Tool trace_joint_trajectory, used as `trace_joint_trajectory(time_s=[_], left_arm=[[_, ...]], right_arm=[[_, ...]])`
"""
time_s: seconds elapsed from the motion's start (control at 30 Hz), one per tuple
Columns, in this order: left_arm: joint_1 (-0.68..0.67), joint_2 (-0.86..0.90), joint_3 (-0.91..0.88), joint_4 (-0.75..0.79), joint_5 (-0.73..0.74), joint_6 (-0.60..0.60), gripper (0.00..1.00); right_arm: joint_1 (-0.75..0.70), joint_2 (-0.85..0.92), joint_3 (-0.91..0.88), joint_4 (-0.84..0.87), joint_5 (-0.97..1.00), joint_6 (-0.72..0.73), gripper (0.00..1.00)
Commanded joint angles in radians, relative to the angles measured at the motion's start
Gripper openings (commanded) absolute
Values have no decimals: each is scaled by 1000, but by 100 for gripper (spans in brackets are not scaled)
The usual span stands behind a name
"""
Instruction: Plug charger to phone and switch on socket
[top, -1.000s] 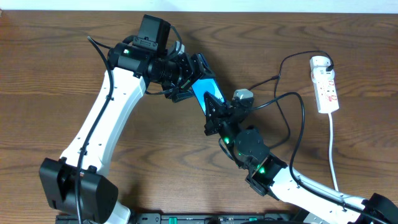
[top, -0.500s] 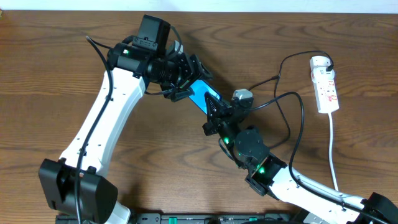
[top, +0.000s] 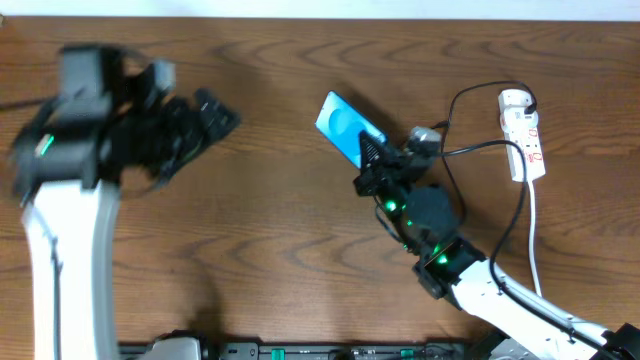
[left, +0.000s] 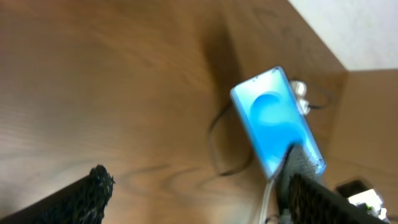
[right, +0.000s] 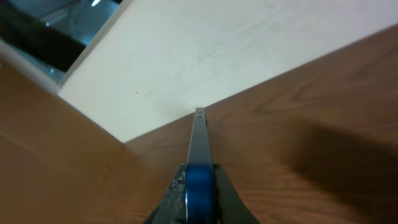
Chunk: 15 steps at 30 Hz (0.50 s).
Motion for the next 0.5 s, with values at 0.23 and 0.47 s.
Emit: trace_joint_trajectory(time_s=[0.23,0.47], left_arm=[[11,-648,-327,-16,-238,31,91],[11,-805,-813,432,-66,-272,91]], right_arm=[[-135,-21,-51,2,-156,351,1],[-136,-21,-85,14,-179,446,1]])
